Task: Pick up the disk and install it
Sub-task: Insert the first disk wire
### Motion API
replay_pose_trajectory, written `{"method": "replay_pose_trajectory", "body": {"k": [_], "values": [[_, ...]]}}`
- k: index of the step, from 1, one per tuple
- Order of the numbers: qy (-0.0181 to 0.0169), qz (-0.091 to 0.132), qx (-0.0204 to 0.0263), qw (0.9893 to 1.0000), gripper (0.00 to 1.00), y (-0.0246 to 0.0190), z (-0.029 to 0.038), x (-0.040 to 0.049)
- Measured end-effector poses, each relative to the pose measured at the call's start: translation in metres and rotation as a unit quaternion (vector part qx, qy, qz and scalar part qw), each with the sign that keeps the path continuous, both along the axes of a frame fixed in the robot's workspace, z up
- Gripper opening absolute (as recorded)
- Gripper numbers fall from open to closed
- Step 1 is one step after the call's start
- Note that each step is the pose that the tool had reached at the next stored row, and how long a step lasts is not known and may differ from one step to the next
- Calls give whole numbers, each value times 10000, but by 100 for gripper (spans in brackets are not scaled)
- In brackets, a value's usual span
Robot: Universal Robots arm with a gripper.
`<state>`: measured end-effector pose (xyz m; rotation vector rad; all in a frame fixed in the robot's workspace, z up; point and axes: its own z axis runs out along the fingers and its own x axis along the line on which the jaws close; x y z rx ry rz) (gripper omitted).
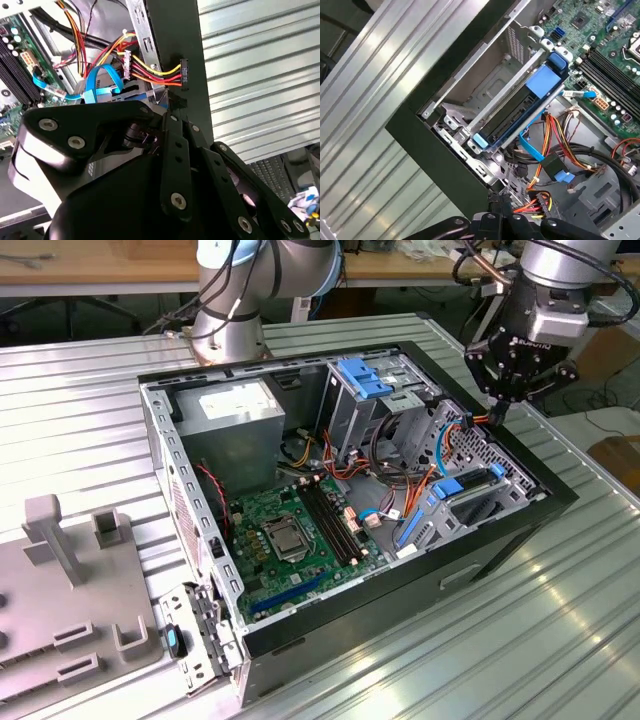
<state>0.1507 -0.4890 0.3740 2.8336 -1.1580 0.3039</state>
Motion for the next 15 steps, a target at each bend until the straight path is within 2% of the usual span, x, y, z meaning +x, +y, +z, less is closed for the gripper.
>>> {"method": "replay_pose_trajectory", "body": {"k": [1, 3, 7, 10, 12, 15], "values": [[-1, 186, -160, 9997, 11, 35, 4, 0], [-3, 406, -270, 9988, 11, 113, 3, 0], [-9, 682, -309, 9972, 11, 124, 4, 0], [-16, 906, -322, 9954, 11, 126, 3, 0], [-22, 1161, -336, 9927, 11, 128, 4, 0], [-29, 1429, -351, 9891, 11, 129, 5, 0]]}}
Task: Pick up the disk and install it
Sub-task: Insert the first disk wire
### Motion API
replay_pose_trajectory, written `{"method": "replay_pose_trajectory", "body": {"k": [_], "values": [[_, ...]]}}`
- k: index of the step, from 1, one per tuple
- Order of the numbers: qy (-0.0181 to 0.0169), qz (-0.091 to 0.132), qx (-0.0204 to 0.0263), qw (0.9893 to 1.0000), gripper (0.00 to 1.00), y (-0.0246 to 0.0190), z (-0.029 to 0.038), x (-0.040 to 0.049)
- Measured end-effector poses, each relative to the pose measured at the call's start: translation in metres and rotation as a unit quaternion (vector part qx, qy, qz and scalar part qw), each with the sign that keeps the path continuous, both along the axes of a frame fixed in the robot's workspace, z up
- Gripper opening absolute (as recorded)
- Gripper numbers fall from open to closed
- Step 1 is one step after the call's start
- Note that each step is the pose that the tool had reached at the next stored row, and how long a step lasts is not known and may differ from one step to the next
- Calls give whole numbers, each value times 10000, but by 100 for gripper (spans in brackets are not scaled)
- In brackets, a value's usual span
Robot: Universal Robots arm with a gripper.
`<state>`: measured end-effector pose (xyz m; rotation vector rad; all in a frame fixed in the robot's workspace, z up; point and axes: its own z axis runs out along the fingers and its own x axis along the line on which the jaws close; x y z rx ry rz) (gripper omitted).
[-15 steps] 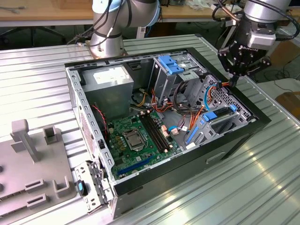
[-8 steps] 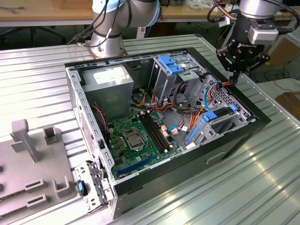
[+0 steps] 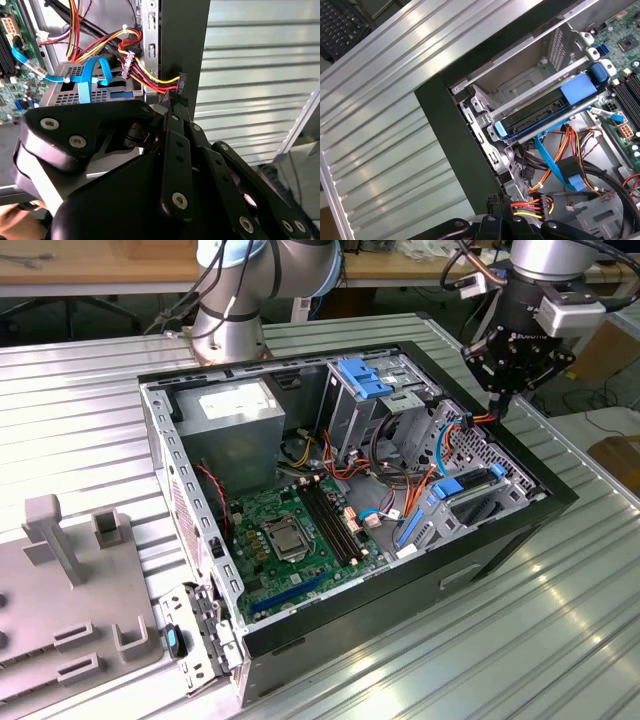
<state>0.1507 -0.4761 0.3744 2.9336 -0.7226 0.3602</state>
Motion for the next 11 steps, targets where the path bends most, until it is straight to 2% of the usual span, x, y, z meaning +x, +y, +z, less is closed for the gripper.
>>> {"method": "replay_pose_trajectory", "body": {"k": [3, 5, 7, 8, 9, 10, 11], "values": [[0, 238, -18, 9997, 11, 0, -1, 0], [0, 517, -51, 9987, 11, 2, -2, 0], [4, 708, -135, 9974, 11, 10, -1, 0], [13, 735, -306, 9968, 11, 39, -3, 0], [16, 742, -442, 9963, 11, 69, -5, 0], [8, 753, -508, 9959, 11, 92, -8, -2], [1, 763, -544, 9956, 11, 110, -11, -2]]}}
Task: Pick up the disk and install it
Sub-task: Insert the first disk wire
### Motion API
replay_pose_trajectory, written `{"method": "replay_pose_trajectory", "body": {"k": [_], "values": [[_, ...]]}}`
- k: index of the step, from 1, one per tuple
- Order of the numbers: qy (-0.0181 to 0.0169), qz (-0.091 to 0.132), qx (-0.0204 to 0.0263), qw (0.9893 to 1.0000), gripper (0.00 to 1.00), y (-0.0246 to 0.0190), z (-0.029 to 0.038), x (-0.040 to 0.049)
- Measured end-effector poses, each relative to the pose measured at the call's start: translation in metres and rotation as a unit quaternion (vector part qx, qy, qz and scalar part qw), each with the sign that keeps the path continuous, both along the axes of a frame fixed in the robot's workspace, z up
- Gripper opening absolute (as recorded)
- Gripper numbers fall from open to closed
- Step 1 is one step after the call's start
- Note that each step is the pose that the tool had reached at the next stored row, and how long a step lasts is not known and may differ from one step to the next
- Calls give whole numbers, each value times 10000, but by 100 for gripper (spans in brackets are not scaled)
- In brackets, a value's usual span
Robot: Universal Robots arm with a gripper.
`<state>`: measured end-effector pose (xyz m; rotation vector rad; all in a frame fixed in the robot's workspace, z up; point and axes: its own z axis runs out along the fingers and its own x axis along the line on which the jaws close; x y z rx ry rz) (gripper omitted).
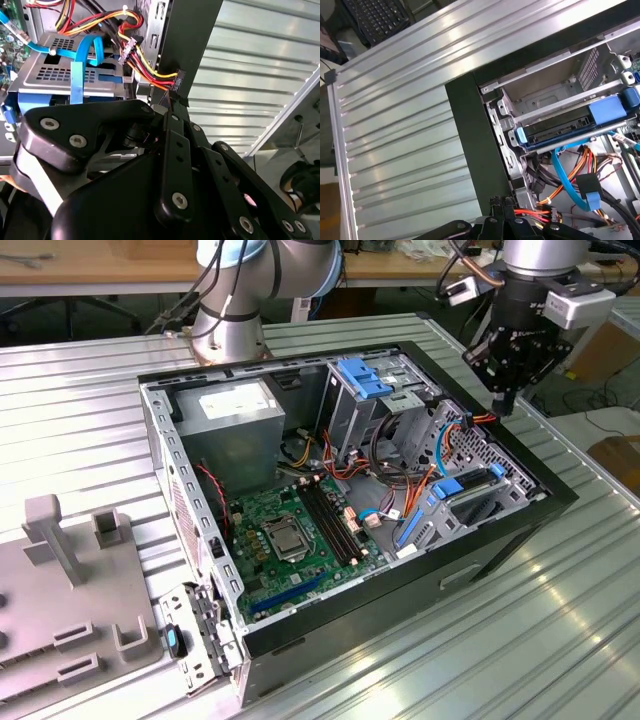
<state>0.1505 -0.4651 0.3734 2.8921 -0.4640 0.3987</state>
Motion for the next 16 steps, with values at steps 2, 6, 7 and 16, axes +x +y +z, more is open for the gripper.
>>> {"method": "replay_pose_trajectory", "body": {"k": [2, 6, 7, 16], "values": [[-9, 38, -45, 10000, 11, 54, -13, -3], [-11, 272, -51, 9996, 11, 77, -36, -7], [-11, 352, -53, 9994, 11, 81, -41, -7], [1, 648, -292, 9975, 11, 171, -75, -37]]}}
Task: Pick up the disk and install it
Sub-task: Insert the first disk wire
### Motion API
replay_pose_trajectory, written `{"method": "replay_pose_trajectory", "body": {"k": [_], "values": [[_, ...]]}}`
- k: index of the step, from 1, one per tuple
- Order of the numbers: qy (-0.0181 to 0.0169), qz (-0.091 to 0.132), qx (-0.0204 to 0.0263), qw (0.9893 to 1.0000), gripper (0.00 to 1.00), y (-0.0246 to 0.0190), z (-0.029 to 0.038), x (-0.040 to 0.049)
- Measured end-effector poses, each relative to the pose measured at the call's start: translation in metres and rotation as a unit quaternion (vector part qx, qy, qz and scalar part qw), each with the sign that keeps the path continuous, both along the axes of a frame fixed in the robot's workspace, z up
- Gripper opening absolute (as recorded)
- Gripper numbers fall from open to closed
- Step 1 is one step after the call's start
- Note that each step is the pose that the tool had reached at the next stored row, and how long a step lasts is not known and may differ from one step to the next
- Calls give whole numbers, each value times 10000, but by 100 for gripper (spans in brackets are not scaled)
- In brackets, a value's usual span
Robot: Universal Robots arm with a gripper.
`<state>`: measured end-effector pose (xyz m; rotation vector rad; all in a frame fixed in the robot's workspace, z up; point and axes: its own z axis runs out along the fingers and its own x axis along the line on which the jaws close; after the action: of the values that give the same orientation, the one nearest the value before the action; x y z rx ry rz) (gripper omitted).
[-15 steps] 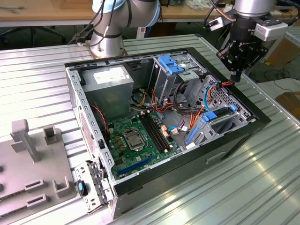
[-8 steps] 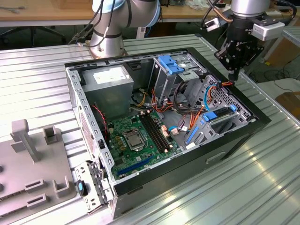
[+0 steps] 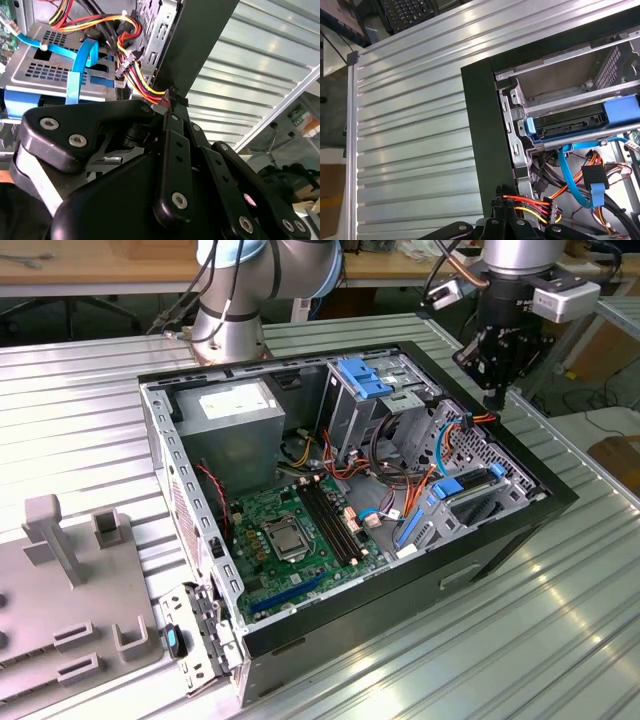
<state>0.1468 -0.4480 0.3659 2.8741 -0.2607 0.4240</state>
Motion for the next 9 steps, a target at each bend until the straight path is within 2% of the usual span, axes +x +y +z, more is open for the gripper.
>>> {"method": "replay_pose_trajectory", "body": {"k": [1, 3, 4, 5, 6, 9], "values": [[1, 63, -71, 10000, 11, 5, -4, -2], [4, 135, -179, 9997, 11, 15, -8, -3], [8, 185, -289, 9994, 11, 24, -10, -6], [13, 226, -357, 9991, 11, 41, -15, -13], [15, 250, -386, 9989, 11, 56, -19, -16], [15, 250, -388, 9989, 11, 56, -18, -16]]}}
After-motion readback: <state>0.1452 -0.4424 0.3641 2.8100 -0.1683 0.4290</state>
